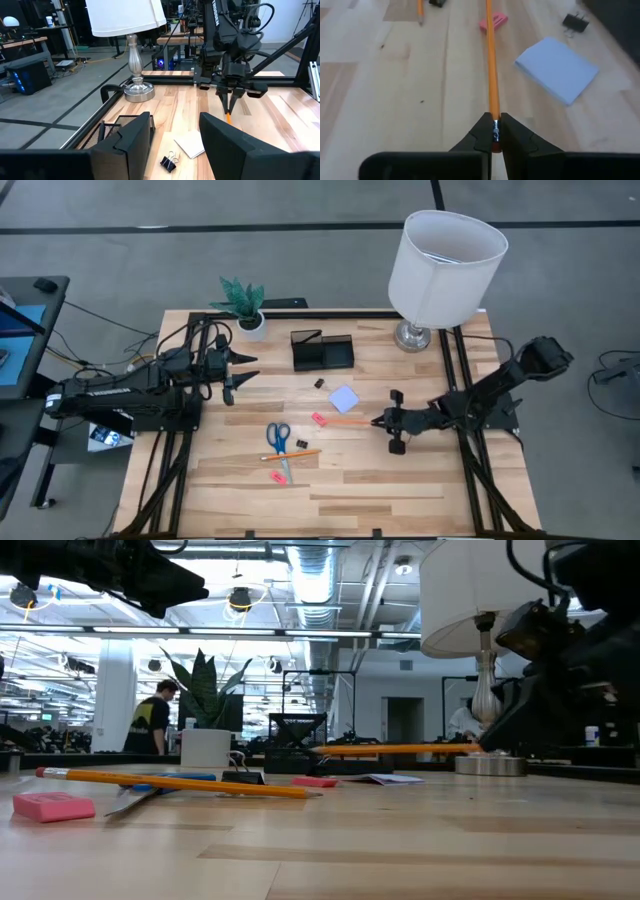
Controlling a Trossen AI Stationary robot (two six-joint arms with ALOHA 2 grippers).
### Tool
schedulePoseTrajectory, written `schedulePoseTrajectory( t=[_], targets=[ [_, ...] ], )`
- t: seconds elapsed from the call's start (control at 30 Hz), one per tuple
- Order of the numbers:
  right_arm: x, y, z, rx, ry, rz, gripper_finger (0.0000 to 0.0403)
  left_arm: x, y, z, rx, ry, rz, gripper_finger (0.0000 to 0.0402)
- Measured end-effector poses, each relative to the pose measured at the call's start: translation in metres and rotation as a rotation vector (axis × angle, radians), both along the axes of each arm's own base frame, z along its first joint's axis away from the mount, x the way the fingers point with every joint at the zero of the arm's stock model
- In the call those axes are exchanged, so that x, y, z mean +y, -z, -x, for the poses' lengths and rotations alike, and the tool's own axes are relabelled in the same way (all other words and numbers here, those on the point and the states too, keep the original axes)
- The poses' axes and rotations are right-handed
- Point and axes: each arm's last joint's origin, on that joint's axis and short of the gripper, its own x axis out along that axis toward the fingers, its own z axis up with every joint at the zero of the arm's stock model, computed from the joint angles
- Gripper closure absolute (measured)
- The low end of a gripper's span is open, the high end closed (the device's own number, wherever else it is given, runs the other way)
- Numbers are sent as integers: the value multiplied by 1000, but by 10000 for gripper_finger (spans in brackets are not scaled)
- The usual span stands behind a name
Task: Pick and place office supplies into organizer
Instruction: Put the right orange pencil into the black desk organizer
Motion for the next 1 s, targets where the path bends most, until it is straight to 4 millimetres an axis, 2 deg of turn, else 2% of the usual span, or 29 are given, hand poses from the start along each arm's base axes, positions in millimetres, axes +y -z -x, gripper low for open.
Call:
schedulePoseTrajectory(
  t=[0.17, 0.37, 0.77, 1.0],
  targets=[
    [-13, -5, -4, 3, 6, 37, 382, 0, 0, 0, 0, 0, 0, 236],
    [-25, -21, -16, 102, 22, 124, 387, 0, 0, 0, 0, 0, 0, 236],
    [-43, -72, -44, 211, -22, 285, 387, 0, 1, 0, 8, 0, 1, 236],
    [-65, -102, -57, 224, -36, 362, 383, 0, 1, 0, 8, 0, 1, 236]
  ],
)
